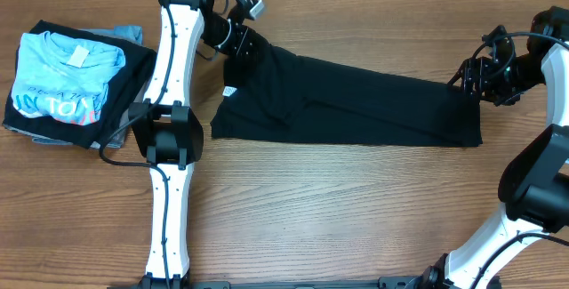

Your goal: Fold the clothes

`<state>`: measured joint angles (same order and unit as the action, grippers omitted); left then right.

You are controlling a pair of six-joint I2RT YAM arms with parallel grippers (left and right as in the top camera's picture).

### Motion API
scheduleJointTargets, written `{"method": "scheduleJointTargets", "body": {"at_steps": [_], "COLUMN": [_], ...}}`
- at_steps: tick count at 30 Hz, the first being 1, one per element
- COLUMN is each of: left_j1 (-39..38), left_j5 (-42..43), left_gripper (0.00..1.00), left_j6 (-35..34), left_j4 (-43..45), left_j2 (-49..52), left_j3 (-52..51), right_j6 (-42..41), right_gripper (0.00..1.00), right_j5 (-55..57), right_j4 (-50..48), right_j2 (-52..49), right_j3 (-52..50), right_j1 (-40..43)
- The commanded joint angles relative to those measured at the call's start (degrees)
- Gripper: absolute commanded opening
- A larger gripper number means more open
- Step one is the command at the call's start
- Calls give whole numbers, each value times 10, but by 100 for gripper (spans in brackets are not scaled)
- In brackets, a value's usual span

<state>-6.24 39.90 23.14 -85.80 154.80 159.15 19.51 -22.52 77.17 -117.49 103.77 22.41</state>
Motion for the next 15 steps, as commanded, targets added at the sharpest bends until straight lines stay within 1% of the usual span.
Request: {"method": "scheduleJointTargets", "body": {"at_steps": [1, 4, 6, 8, 11, 13, 15], "left_j1": [2, 2, 1, 1, 2, 3, 3], "left_j5": [-67, -87, -132, -151, -199, -199, -187], "left_gripper": [8, 5, 4, 4, 9, 15, 46], "left_j6": [-82, -103, -120, -120, -118, -114, -96], "left_j4": [-33, -75, -96, -104, -103, -89, -66], "left_j2": [-1, -1, -1, -1, -1, -1, -1], "left_j3": [38, 38, 38, 38, 36, 32, 32], "right_j6": [0, 0, 0, 0, 0, 0, 0], "right_gripper": [76, 76, 76, 77, 76, 76, 76], "right_j5": [-5, -5, -5, -5, -5, -5, -5], "right_j4": [-1, -2, -2, -3, -3, -3, -3], "right_j2": [2, 2, 2, 2, 2, 2, 2], "right_j3": [12, 12, 12, 12, 12, 12, 12], "right_j1": [0, 0, 0, 0, 0, 0, 0]}}
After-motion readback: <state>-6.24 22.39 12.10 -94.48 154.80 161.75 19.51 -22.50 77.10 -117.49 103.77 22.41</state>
